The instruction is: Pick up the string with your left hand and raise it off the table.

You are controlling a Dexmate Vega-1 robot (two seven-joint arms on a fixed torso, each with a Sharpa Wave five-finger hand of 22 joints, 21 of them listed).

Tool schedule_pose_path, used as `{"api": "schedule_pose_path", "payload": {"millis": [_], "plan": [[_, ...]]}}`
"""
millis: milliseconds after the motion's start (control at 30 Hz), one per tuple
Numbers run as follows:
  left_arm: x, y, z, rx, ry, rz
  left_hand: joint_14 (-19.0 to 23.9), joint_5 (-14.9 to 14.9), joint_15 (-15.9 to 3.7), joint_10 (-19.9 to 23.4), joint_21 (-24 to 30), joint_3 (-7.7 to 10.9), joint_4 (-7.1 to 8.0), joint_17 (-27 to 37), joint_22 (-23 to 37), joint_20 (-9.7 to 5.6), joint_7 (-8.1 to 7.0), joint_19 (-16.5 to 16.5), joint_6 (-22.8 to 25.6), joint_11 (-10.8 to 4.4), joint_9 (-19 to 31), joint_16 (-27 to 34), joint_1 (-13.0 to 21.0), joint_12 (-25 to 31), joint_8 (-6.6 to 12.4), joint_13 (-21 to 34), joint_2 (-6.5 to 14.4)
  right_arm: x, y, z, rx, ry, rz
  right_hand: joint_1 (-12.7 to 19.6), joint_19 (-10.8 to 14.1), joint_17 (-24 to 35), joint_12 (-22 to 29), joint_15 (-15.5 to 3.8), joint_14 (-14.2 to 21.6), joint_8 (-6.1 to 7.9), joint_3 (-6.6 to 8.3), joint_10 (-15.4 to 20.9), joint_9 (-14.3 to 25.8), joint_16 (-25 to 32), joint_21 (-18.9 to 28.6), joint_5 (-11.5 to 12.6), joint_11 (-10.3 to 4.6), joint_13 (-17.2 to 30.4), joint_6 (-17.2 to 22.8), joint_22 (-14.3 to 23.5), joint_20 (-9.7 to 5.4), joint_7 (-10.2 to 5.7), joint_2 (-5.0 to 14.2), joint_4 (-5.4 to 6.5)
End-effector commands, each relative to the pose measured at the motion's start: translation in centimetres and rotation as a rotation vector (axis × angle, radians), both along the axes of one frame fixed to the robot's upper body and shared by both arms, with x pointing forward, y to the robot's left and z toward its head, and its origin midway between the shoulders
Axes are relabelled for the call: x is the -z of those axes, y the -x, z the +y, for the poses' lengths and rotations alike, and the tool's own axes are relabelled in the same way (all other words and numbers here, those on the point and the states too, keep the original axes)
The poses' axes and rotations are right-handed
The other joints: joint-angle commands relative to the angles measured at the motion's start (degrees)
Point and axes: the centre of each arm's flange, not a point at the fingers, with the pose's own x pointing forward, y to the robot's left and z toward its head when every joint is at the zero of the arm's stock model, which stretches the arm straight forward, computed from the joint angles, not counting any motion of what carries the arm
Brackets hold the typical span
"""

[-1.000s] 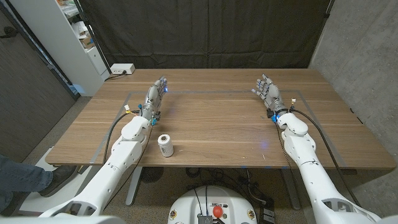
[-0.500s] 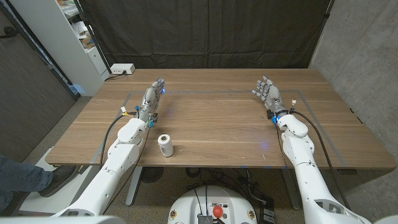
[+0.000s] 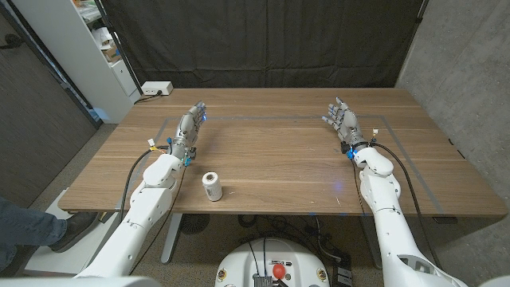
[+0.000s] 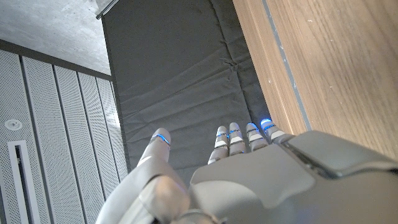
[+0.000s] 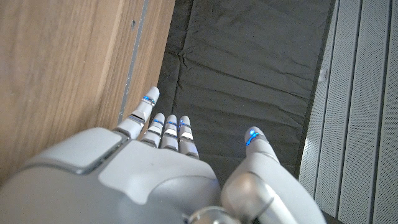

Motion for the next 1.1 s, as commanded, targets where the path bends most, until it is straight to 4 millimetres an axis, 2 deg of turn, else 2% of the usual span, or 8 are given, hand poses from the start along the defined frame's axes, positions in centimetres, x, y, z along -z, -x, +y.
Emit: {"api": "schedule_pose_path", "payload": {"millis": [33, 1100], "plan": [[0.9, 1.1, 1.0, -0.01, -0.009, -0.026, 0.5, -0.3, 0.1, 0.3, -0.2, 0.37, -0.12, 0.1, 0.3, 0.6, 0.15, -0.2, 0.2, -0.01, 0.2, 0.0, 0.1, 0.0, 0.01, 0.1, 0.6, 0.1, 0.0, 0.2, -0.006, -0.017, -0.005, 0.5, 0.1, 0.1, 0.4, 0.38, -0.2, 0.07, 0.17, 0.5, 0.1, 0.1, -0.3, 0.0, 0.14, 0.2, 0.4, 0.2, 0.37, 0.02, 0.45, -0.2], [2.0, 3.8, 1.9, -0.056, -0.036, -0.07, 0.7, -0.8, 0.03, 0.7, -1.1, 0.5, -0.57, 0.1, 0.3, 0.87, -0.03, -0.5, 0.5, -0.13, 0.2, -0.2, 0.6, -0.3, -0.11, 0.2, 0.9, 0.5, -0.1, 0.3, -0.009, -0.036, -0.015, 0.4, 0.5, -0.1, 0.4, 0.41, -0.1, 0.0, 0.01, 0.6, 0.1, 0.2, -1.2, -0.1, 0.12, 0.1, 0.6, 0.3, 0.43, -0.01, 0.6, -0.23]]}}
